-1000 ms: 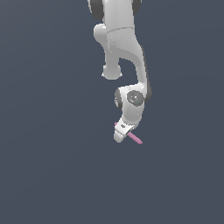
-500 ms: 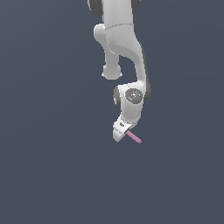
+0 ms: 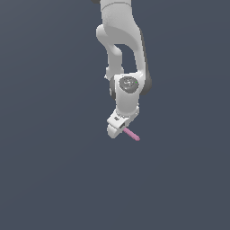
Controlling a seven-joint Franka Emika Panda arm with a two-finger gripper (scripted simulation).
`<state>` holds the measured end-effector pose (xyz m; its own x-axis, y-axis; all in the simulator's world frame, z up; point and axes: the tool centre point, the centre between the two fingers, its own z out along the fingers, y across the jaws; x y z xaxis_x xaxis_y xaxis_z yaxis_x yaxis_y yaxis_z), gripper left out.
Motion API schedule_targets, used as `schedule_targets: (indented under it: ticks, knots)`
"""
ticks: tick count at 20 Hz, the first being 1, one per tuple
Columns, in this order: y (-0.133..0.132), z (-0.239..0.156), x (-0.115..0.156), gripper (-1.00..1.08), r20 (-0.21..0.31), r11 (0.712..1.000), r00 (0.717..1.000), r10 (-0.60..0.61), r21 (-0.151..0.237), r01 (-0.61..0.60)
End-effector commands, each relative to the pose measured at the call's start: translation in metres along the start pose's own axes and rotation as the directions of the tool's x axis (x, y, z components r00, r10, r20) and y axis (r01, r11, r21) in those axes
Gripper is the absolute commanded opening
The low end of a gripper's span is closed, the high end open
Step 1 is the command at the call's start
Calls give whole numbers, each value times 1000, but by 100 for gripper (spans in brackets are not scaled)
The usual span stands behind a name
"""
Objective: Pick up the object and move it to a goal position.
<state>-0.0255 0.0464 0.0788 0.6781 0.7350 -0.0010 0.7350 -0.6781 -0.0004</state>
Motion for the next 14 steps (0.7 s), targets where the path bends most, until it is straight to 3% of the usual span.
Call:
schedule_targets:
  ticks: [1, 14]
  knots:
    - [8, -22, -13, -100, -1, 1000, 1000, 1, -1, -1]
    - [34, -94, -52, -100, -1, 1000, 1000, 0, 0, 0]
